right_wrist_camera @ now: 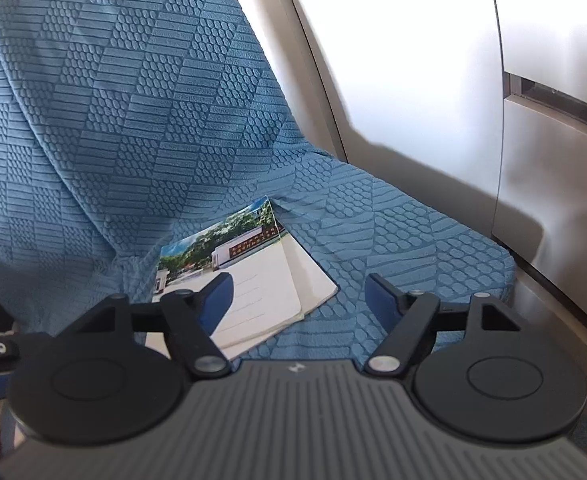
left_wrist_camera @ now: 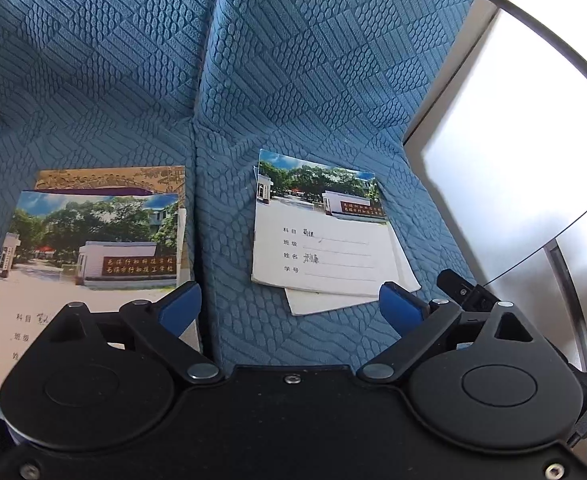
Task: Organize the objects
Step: 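Move both open tools down toward the remaining postcards on the seat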
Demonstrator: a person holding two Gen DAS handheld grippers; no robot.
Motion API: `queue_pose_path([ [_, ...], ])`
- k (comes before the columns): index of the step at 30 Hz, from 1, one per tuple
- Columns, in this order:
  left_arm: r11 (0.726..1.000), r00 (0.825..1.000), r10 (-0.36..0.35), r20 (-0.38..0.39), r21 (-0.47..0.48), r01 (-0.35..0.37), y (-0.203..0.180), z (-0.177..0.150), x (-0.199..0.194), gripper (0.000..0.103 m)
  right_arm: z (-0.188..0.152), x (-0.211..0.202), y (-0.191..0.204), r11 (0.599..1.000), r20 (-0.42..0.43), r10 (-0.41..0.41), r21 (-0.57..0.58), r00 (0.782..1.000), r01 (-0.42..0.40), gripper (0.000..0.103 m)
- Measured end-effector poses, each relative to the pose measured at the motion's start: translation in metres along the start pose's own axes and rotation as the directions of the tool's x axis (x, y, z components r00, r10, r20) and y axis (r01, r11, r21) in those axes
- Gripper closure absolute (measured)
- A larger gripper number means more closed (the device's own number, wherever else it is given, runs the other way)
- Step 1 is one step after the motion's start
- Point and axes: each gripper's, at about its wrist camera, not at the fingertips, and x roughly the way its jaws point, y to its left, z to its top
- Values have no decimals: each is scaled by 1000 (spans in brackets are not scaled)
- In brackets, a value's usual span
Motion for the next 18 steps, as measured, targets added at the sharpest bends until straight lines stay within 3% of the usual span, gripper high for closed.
queue_pose_path([
  [3,1000,1000,-14,-12,-10,14,-2,5,12,8,-2,13,4,1000,-10,-1,-11,1000,1,36],
  [9,998,999,-29,-45,-57,26,0,16,41,13,-4,40,3,999,-42,-7,31,999,8,69],
  [15,997,996,-42,-84,-74,36,0,22,70,21,-8,59,12,1000,-55,18,-15,998,-19,76],
  [18,995,993,-45,-110,-89,35,3,23,85,26,-9,72,11,1000,-97,22,-15,995,-24,87],
])
